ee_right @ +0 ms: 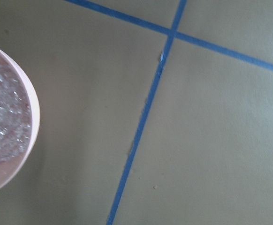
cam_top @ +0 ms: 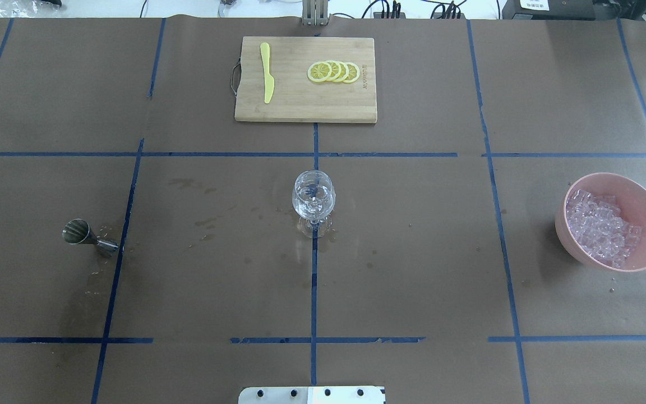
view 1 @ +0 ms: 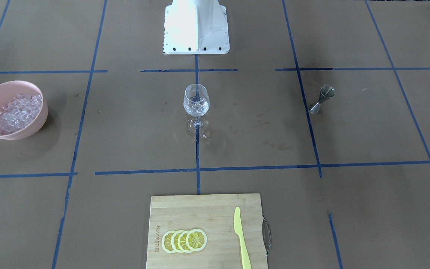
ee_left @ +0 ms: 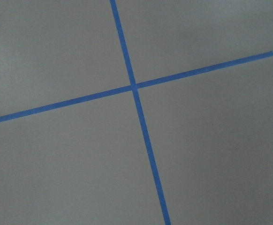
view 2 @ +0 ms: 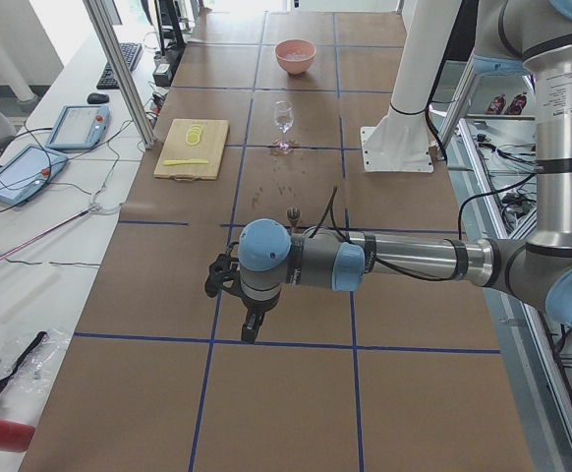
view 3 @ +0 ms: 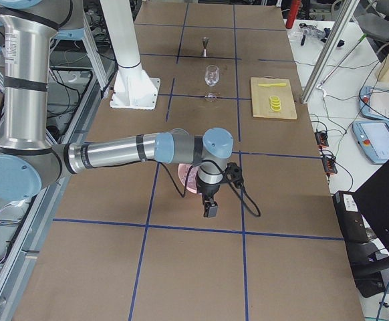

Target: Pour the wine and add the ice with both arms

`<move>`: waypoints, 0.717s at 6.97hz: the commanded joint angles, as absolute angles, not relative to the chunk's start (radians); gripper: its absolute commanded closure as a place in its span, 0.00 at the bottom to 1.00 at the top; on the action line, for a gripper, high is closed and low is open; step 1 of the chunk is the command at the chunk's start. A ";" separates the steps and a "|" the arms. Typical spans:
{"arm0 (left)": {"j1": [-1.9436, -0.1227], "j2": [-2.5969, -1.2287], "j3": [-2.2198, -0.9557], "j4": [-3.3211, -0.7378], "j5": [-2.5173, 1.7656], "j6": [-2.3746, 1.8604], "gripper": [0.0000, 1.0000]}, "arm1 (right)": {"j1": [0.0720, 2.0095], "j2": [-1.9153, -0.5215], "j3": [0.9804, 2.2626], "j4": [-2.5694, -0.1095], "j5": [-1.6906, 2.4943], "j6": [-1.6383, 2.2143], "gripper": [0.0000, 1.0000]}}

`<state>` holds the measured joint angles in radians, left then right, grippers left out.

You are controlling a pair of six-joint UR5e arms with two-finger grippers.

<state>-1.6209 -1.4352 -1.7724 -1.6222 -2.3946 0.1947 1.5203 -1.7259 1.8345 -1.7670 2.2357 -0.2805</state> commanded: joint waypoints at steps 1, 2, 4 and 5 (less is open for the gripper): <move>-1.623 -1.434 -1.773 -1.620 -2.395 0.195 0.00 | 1.545 -1.788 1.741 -1.601 2.258 -0.267 0.00; -1.623 -1.434 -1.773 -1.621 -2.395 0.195 0.00 | 1.548 -1.786 1.743 -1.600 2.264 -0.256 0.00; -1.621 -1.424 -1.769 -1.624 -2.395 0.193 0.00 | 1.548 -1.783 1.755 -1.595 2.278 -0.160 0.00; -1.624 -1.416 -1.773 -1.624 -2.395 0.195 0.00 | 1.548 -1.782 1.762 -1.597 2.279 -0.155 0.00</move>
